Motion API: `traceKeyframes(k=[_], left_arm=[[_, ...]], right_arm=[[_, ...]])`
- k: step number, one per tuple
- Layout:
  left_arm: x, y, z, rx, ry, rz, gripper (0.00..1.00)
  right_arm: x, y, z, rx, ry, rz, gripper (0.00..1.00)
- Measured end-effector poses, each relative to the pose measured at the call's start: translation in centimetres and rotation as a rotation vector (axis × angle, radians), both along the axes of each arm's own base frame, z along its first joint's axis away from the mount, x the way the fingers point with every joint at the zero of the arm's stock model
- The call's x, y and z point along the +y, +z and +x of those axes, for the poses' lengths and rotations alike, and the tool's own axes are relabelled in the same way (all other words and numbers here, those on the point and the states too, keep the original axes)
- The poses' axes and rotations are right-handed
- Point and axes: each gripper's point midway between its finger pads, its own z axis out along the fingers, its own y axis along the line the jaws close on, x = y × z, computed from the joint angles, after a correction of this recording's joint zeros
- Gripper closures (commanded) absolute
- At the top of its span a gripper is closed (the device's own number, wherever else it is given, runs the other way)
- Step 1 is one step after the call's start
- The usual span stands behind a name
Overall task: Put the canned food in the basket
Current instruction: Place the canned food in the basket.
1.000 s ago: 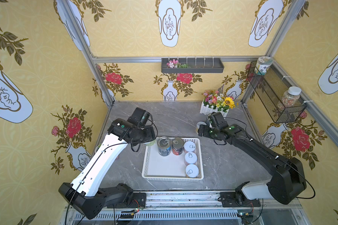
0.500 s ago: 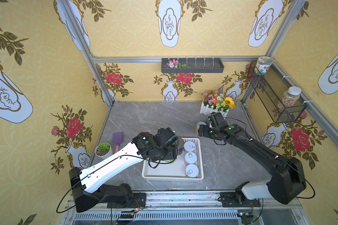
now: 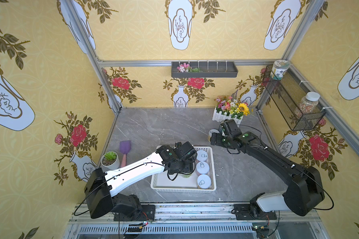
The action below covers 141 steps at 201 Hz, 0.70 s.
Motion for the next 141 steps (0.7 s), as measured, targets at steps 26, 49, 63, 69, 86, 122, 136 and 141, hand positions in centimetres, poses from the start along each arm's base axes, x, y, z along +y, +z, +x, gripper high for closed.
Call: traceKeyframes(k=[26,49,63,69,86,122,136,141], left_arm=[[-0.6,-1.6,0.5,0.013,-0.005,0.035,0.31],[-0.8,-2.7,1.0,0.016,-0.001,0.073,0.30],[-0.9,-3.2,1.3,0.013,0.001,0.094,0.30],[-0.9,-3.4,1.4,0.014,0.001,0.104,0.30],[-0.9,-3.9,1.9,0.008,0.000,0.133,0.30],[-1.3,-5.0,2.7,0.001,-0.007,0.181,0.30],[-1.6,-5.5,3.1,-0.001,-0.009,0.198,0.30],[-1.6,-5.6,3.2,-0.003,-0.008,0.205,0.30]], right_arm=[[0.0,0.0,0.0,0.000,0.000,0.000,0.03],[0.0,0.0,0.0,0.000,0.000,0.000,0.03],[0.0,0.0,0.0,0.000,0.000,0.000,0.03],[0.0,0.0,0.0,0.000,0.000,0.000,0.03],[0.0,0.0,0.0,0.000,0.001,0.000,0.03],[0.0,0.0,0.0,-0.001,0.006,-0.004,0.03],[0.0,0.0,0.0,-0.001,0.006,-0.004,0.03],[0.0,0.0,0.0,-0.001,0.006,-0.004,0.03]])
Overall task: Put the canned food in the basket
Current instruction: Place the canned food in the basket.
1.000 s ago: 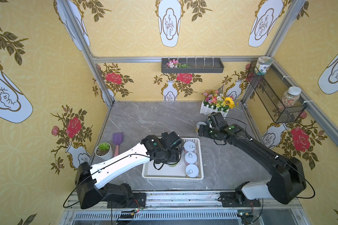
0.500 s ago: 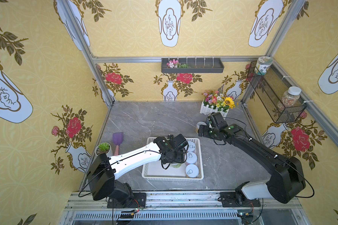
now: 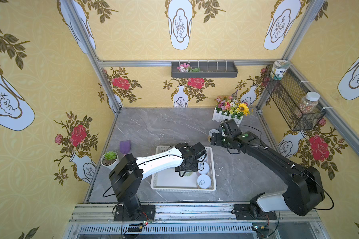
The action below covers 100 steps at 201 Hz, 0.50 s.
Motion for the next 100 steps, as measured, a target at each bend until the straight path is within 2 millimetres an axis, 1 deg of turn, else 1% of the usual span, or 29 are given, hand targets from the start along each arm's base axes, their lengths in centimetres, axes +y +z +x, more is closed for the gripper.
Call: traceKeyframes(k=[41,100], left_arm=[[0.1,-1.0,0.4,0.012,-0.005,0.061,0.30],[0.0,-1.1,0.9,0.012,-0.010,0.092,0.29]], right_arm=[[0.0,0.0,0.0,0.000,0.000,0.000,0.03],[0.0,0.0,0.0,0.000,0.001,0.000,0.03]])
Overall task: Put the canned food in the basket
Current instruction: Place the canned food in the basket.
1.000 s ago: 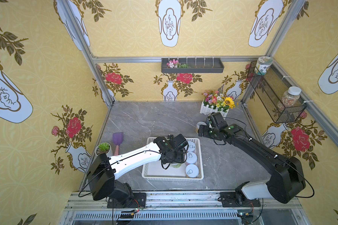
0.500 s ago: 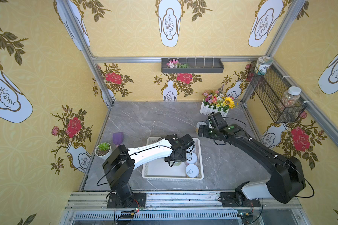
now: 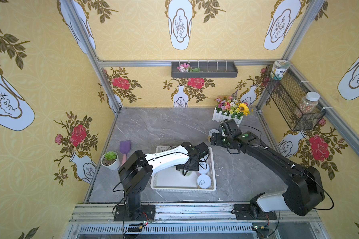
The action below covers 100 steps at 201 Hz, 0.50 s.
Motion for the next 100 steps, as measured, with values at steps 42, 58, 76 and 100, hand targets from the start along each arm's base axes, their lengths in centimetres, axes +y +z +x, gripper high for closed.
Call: traceKeyframes(k=[42,58,76,100], left_arm=[[-0.13,-0.28,0.14,0.000,-0.007,0.005,0.26],[-0.13,-0.29,0.15,0.000,-0.007,0.006,0.24],[-0.14,-0.29,0.16,0.000,-0.007,0.005,0.23],[-0.18,-0.24,0.19,-0.001,-0.006,0.003,0.21]], right_arm=[[0.07,-0.33,-0.01,0.009,0.002,-0.004,0.03],[0.11,-0.34,-0.02,0.009,0.003,-0.004,0.03],[0.13,-0.40,-0.03,0.010,0.006,-0.007,0.03],[0.21,-0.54,-0.05,0.014,0.009,-0.008,0.03]])
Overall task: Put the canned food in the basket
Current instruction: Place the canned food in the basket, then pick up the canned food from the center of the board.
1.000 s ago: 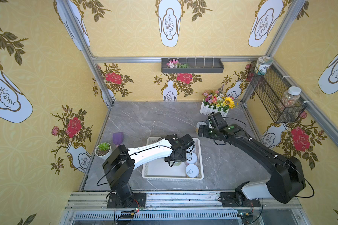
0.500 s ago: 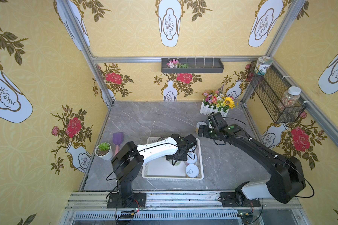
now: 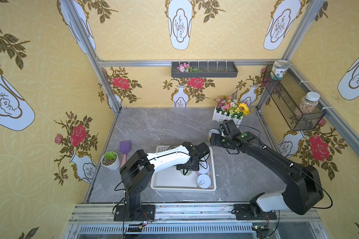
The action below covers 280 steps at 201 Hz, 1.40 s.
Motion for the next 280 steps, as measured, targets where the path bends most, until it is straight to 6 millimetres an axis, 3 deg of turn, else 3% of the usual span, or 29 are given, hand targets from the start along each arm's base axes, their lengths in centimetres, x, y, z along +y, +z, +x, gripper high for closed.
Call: traceKeyframes(k=[25,58,110,152,175,189,197,212,231,248,263,280], left_arm=[[-0.3,0.6,0.1,-0.005,0.000,-0.021,0.11],[-1.9,3.5,1.2,-0.071,0.001,-0.116,0.02],[-2.4,7.4,1.3,-0.111,-0.001,-0.195,0.00],[-1.3,13.3,0.4,-0.179,-0.010,-0.319,0.00],[1.6,17.7,0.3,-0.285,0.019,-0.370,0.00],[4.9,19.5,1.1,-0.343,0.096,-0.389,0.00],[8.1,19.8,2.1,-0.375,0.177,-0.399,0.00],[13.7,19.0,3.1,-0.397,0.296,-0.370,0.00],[18.5,17.3,3.4,-0.401,0.368,-0.318,0.00],[20.5,15.1,3.2,-0.393,0.369,-0.262,0.00],[20.7,13.3,2.9,-0.368,0.340,-0.251,0.00],[21.0,12.8,3.2,-0.387,0.336,-0.262,0.00]], right_arm=[[0.0,0.0,0.0,0.000,0.001,0.000,0.03],[0.0,0.0,0.0,0.000,0.001,0.000,0.03],[0.0,-0.3,0.0,0.007,0.000,-0.005,0.03],[0.0,-0.4,0.2,0.009,0.001,-0.011,0.03],[-0.2,-0.3,0.2,0.000,-0.006,-0.019,0.03],[-0.4,-0.3,0.2,-0.005,-0.013,-0.027,0.03],[-0.5,-0.4,0.1,-0.005,-0.015,-0.031,0.03],[-0.6,-0.4,0.2,-0.008,-0.016,-0.037,0.03],[-0.9,-0.5,0.4,-0.012,-0.022,-0.050,0.03],[-1.3,-0.9,0.8,-0.003,-0.027,-0.063,0.03],[-1.5,-0.7,1.8,-0.005,-0.046,-0.066,0.03],[-2.0,-0.1,3.1,-0.013,-0.070,-0.070,0.03]])
